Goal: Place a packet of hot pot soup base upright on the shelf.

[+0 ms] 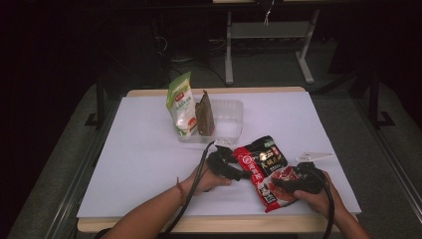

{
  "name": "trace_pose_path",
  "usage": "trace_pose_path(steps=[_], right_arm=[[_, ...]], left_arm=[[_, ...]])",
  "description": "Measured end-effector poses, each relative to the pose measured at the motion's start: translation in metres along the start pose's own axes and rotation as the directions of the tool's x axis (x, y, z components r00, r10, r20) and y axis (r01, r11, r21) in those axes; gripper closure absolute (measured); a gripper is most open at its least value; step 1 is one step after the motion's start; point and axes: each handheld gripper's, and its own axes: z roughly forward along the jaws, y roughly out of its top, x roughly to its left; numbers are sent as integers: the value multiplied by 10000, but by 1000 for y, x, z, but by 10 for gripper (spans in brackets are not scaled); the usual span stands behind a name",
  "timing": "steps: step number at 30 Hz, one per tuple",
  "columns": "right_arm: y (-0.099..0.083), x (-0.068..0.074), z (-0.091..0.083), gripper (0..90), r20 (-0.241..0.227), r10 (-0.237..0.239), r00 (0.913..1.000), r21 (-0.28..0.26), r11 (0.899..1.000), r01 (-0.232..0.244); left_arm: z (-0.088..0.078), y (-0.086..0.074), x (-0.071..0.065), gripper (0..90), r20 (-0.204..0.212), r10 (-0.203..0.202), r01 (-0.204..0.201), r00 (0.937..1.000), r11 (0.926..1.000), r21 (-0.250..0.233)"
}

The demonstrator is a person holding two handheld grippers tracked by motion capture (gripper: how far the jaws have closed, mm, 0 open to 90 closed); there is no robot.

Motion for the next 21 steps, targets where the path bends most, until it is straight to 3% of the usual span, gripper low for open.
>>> trace_pose_path(steps=[6, 7, 9, 10, 11, 12, 13, 15, 18, 21], right_arm=[[3, 2, 3, 232, -97, -15, 10000, 19, 10000, 15], [3, 3, 5, 267, -183, -26, 9998, 48, 10000, 27], [6, 12, 10, 323, -840, -200, 9963, 114, 9997, 211], [7, 21, 14, 329, -958, -547, 9939, 211, 9982, 569], [9, 30, 18, 316, -1030, -775, 9917, 273, 9964, 807], [10, 37, 21, 317, -992, -842, 9915, 314, 9957, 877], [12, 39, 23, 329, -947, -749, 9927, 364, 9962, 786], [14, 36, 24, 385, -1040, -598, 9928, 393, 9972, 642], [16, 30, 25, 468, -1130, -352, 9930, 348, 9986, 393], [14, 27, 25, 474, -1221, -227, 9923, 176, 9995, 250]], left_arm=[[1, 0, 2, 113, 81, -173, 175, 9998, 9997, -188], [0, 0, 3, 139, -111, -262, 259, 9996, 9993, -268], [-2, 0, 4, 170, -331, -344, 331, 9989, 9987, -383], [-3, 0, 4, 195, -136, -172, 167, 9998, 9992, -353], [-4, 0, 3, 251, -290, 151, -161, 9995, 9992, -354], [-6, -1, 2, 277, -469, 385, -405, 9982, 9983, -428], [-8, -2, 2, 308, -366, 484, -498, 9982, 9981, -375], [-13, -3, 2, 369, -461, 821, -831, 9956, 9964, -197], [-22, -7, 11, 458, -31, 768, -768, 9970, 9969, -188], [-34, -10, 17, 631, 73, 937, -934, 9956, 9949, -369]])
